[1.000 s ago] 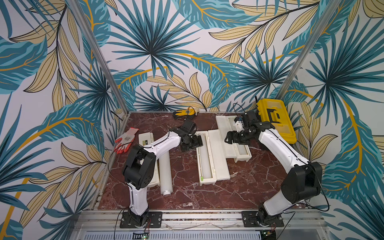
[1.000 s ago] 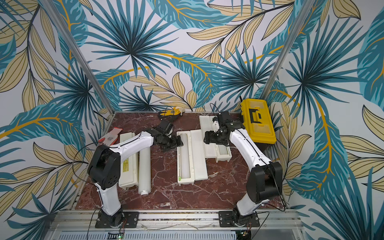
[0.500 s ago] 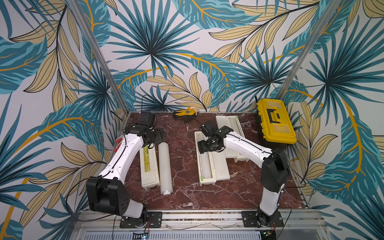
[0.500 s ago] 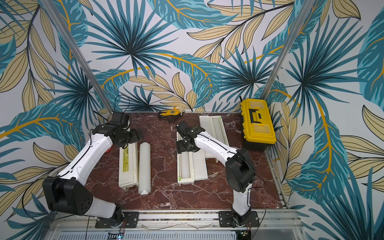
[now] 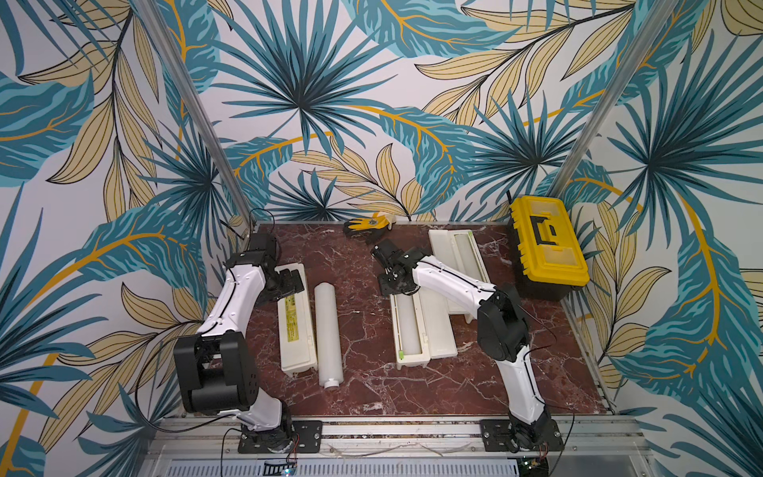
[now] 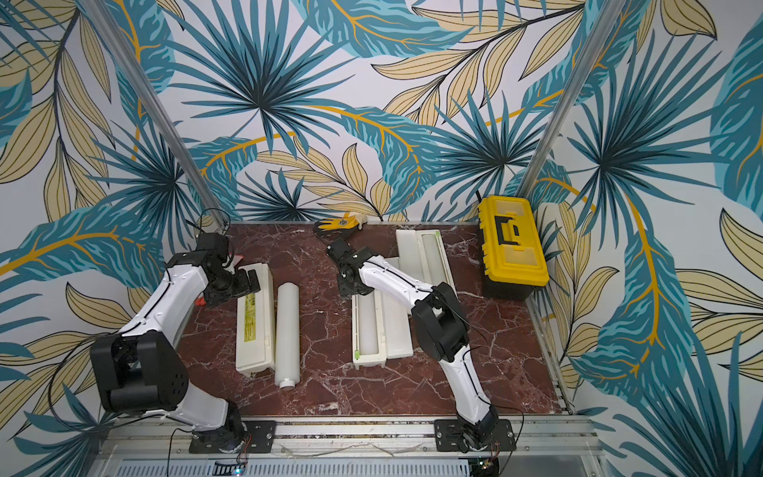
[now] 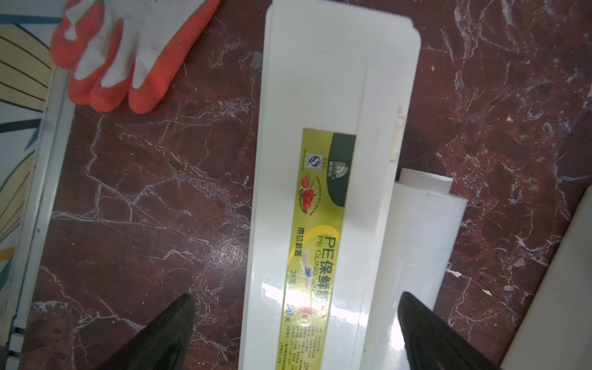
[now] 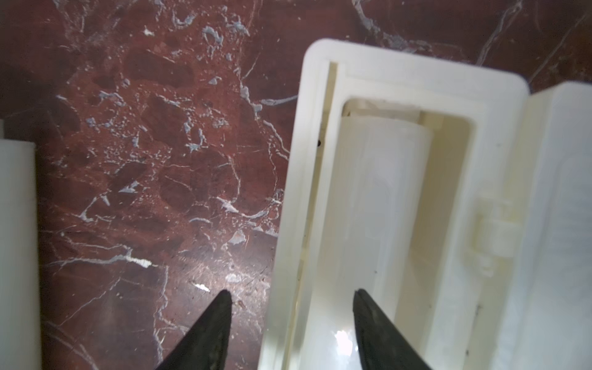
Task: Put plastic wrap rolls into dispensers
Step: Pick up the plastic wrap cutting box from the center of the board, then adjust the plastic wrap cutting box at the center of the board.
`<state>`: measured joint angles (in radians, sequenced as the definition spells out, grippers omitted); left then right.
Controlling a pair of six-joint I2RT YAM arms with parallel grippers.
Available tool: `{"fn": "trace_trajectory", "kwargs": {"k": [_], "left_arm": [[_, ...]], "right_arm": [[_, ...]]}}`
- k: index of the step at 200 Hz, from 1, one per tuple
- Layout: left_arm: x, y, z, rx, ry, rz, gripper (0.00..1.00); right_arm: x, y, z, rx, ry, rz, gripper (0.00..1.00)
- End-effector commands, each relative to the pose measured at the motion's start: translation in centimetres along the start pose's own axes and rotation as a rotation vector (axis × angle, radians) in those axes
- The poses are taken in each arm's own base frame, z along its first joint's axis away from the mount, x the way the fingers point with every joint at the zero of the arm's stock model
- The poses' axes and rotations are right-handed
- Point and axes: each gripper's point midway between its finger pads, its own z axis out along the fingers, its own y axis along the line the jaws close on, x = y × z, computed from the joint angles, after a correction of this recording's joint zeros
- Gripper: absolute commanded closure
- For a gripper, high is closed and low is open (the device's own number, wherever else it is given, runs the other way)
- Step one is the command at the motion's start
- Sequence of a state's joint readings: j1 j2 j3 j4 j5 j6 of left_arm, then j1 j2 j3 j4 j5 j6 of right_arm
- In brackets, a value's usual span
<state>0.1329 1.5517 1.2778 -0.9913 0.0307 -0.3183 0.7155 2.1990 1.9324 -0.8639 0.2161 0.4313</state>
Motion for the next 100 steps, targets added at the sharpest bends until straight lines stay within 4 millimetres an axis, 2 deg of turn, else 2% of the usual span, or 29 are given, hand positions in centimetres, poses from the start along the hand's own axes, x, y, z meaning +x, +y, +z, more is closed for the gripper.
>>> {"fn": "trace_trajectory", "kwargs": {"k": [1,44,100], "left_arm": [[1.6,0.7,1.7,-0.006,0.078,0.014,0.00],[1.7,0.3,2.9,0.024,0.119,0.037,0.00],[1.5,-1.6,4.1,0.123,0.131,0.045,0.00]], "right_arm": [[1.8,-1.3,2.3,0.093,0.073,-0.056,0.44],[0.5,-2.7,3.4,0.127,0.061,-0.128,0.53],[-0.9,-3.3,4.1,0.135,0.046,-0.199,0.55]]}}
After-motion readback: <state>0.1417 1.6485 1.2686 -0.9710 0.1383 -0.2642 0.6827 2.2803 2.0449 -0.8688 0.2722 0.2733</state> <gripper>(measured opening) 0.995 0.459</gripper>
